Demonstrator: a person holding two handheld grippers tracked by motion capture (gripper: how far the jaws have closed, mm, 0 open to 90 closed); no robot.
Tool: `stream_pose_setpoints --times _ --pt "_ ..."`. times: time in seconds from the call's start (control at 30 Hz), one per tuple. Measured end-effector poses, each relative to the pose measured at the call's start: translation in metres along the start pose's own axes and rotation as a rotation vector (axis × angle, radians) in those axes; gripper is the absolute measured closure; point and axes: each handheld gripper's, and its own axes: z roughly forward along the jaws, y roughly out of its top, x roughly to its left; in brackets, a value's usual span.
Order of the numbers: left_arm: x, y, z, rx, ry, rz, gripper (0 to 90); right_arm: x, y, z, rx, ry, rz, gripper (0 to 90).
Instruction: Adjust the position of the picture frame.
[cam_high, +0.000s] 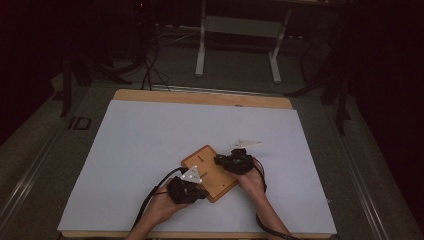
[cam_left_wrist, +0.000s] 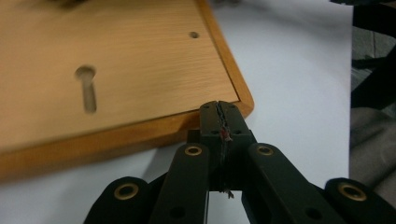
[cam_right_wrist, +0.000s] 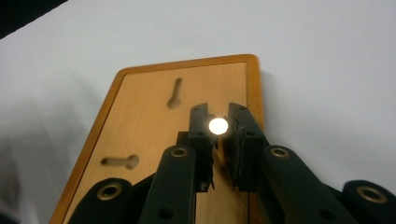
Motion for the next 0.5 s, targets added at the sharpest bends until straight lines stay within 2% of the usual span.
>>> stream_pose_setpoints --times 0.13,0.23,0.4,0.5 --pt "-0.003 0.001 0.003 -0.005 -0.022 0.006 89.7 0.008 0.005 0.009 0.015 0.012 -0.029 81.0" --pt "0.001 0.001 0.001 -0.017 -0.031 -0.007 89.5 0.012 0.008 0.012 0.034 0.008 -0.059 81.4" --pt "0.013 -0.002 -0.015 -0.043 0.043 -0.032 88.8 0.012 0.009 0.011 0.041 0.002 -0.082 81.1" --pt "0.024 -0.006 -0.028 -0.062 0.117 -0.050 88.1 0.012 0.009 0.008 0.042 -0.019 -0.098 77.2"
